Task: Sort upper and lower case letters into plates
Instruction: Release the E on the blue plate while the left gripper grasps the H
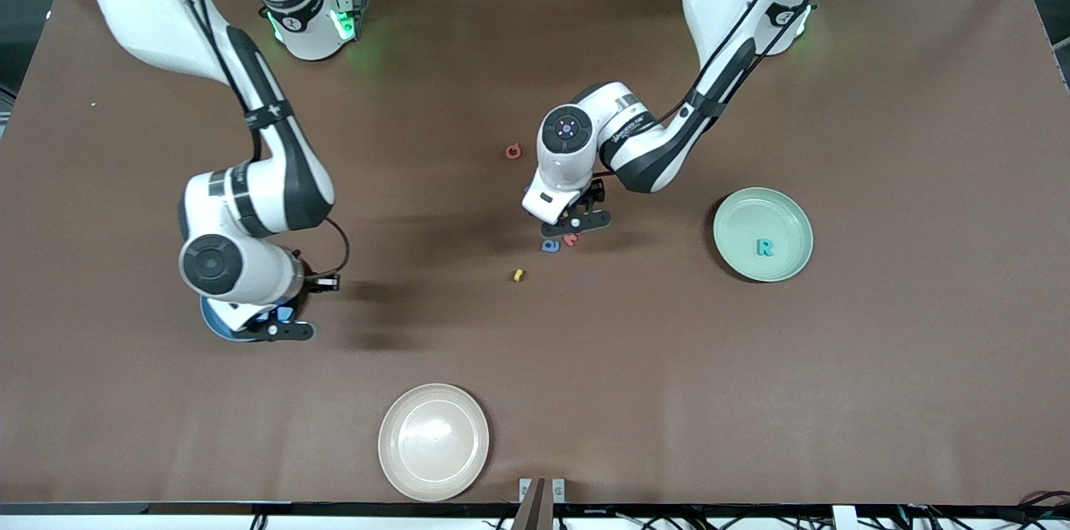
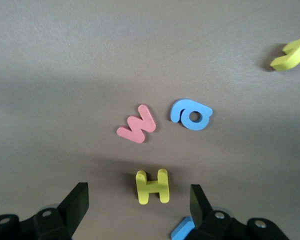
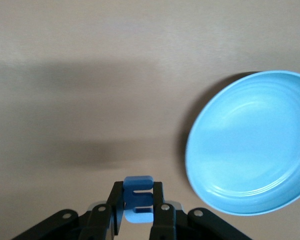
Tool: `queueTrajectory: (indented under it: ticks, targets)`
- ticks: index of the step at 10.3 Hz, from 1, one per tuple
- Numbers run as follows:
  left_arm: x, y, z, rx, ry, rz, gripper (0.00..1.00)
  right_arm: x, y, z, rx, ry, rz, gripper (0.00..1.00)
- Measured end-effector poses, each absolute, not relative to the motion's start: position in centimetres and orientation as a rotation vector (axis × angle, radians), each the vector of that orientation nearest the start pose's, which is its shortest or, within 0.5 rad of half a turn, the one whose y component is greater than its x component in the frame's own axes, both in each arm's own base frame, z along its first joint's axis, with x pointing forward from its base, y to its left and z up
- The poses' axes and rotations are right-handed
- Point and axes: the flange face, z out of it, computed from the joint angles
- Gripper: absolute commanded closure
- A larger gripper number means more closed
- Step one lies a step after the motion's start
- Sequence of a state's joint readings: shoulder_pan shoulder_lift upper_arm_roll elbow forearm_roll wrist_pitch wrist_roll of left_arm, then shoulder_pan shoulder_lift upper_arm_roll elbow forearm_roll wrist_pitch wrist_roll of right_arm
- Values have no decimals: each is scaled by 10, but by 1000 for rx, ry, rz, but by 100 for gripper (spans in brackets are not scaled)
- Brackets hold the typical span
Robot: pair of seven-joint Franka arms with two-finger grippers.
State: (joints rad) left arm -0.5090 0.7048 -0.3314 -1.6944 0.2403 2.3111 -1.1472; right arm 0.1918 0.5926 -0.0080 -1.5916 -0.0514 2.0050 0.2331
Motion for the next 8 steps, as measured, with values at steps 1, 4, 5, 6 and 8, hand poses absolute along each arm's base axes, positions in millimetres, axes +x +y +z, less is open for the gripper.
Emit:
queueTrajectory:
  ticks: [1, 4, 5, 6, 8]
  targets:
    - [466, -482, 191, -3110, -341, 99, 12, 664, 108, 275, -3212, 14, 272, 100]
    - [460, -483, 174, -3094, -351, 111, 18, 667, 68, 275, -3196, -76, 286, 100]
    - [458, -484, 172, -3089, -348, 112, 26, 668, 54, 274, -3189, -111, 289, 100]
    - [457, -485, 170, -3087, -347, 113, 34, 668, 41, 274, -3182, -147, 288, 100]
    - [457, -486, 171, -3092, -348, 109, 55, 669, 20, 271, -3169, -211, 286, 100]
